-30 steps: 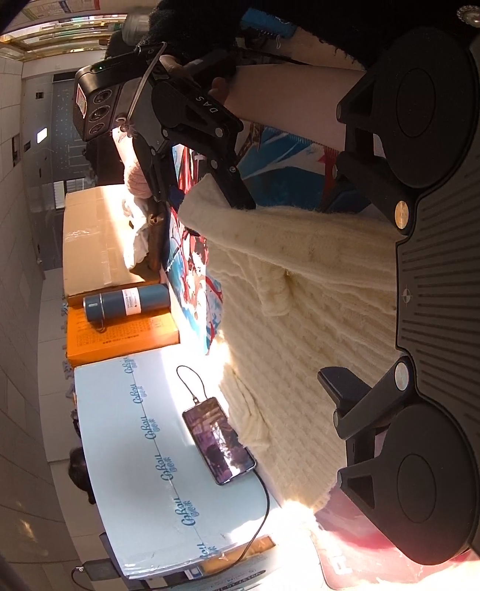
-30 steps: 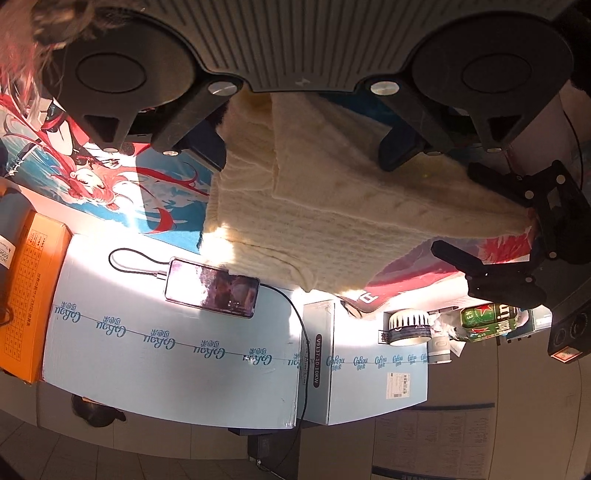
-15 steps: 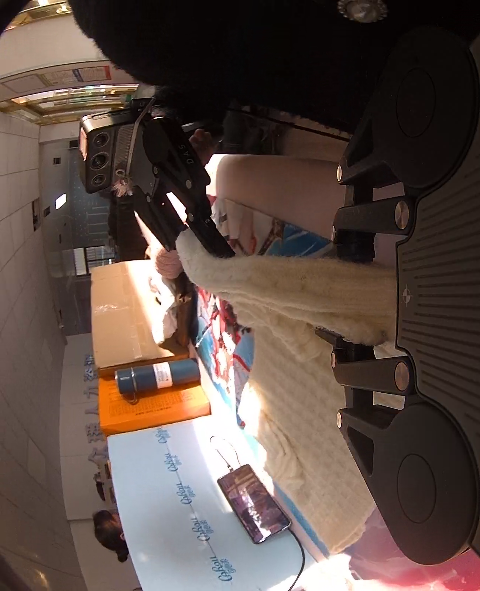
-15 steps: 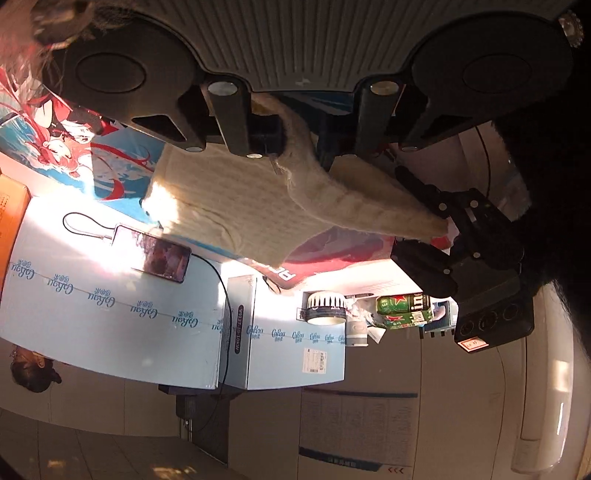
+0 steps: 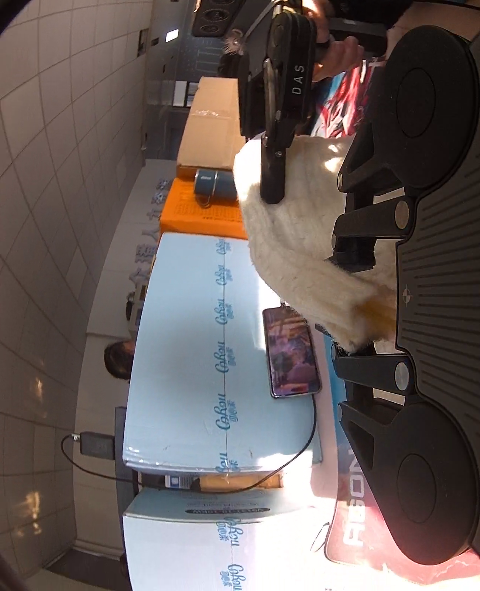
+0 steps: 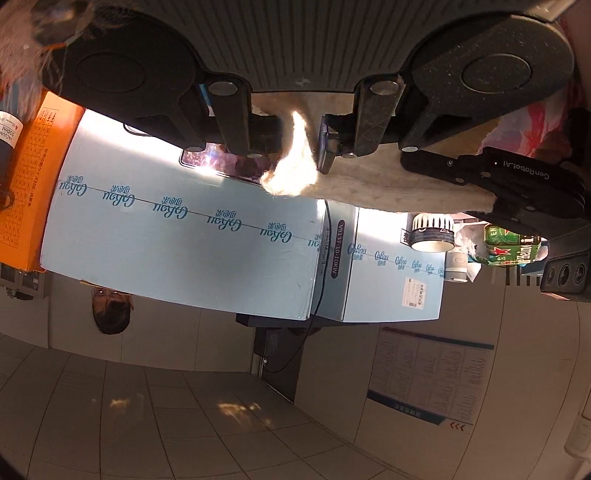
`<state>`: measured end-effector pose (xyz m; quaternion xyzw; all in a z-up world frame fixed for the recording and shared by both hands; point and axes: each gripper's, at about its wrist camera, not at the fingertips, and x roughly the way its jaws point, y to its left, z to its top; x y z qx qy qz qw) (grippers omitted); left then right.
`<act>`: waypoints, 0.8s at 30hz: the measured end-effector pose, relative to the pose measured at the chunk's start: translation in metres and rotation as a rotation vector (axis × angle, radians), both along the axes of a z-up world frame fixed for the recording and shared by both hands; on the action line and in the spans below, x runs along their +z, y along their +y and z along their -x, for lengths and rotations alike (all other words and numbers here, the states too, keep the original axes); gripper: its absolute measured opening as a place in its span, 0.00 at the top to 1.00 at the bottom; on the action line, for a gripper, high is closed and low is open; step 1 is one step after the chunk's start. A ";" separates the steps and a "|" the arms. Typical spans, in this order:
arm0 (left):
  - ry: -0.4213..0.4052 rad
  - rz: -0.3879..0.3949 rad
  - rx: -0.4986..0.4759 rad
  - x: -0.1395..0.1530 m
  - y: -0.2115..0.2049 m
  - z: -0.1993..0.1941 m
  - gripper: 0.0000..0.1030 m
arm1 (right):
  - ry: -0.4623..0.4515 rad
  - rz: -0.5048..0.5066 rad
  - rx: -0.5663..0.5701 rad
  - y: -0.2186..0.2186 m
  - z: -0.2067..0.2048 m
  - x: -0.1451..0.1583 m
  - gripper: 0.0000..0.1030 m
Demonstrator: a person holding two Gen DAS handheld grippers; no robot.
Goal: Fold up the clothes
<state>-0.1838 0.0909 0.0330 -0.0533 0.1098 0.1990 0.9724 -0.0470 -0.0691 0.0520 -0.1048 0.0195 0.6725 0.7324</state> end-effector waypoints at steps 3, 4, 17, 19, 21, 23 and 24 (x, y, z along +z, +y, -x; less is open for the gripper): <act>-0.005 0.013 0.062 0.004 0.013 -0.014 0.79 | 0.018 -0.025 -0.056 0.020 -0.009 0.000 0.74; 0.005 0.013 0.072 0.004 0.017 -0.019 0.79 | 0.042 -0.035 -0.080 0.023 -0.014 -0.001 0.69; 0.153 0.109 0.198 -0.032 0.061 -0.046 0.79 | 0.443 0.022 -0.071 0.014 -0.055 -0.030 0.48; 0.162 0.116 0.215 -0.035 0.066 -0.046 0.79 | 0.486 0.049 -0.041 0.016 -0.054 -0.032 0.48; 0.167 0.139 0.215 -0.037 0.071 -0.048 0.79 | 0.524 0.073 -0.014 0.017 -0.053 -0.034 0.48; 0.179 0.136 0.219 -0.038 0.071 -0.050 0.79 | 0.555 0.093 0.022 0.019 -0.051 -0.035 0.48; 0.180 0.133 0.218 -0.037 0.071 -0.051 0.79 | 0.569 0.105 0.039 0.020 -0.050 -0.036 0.48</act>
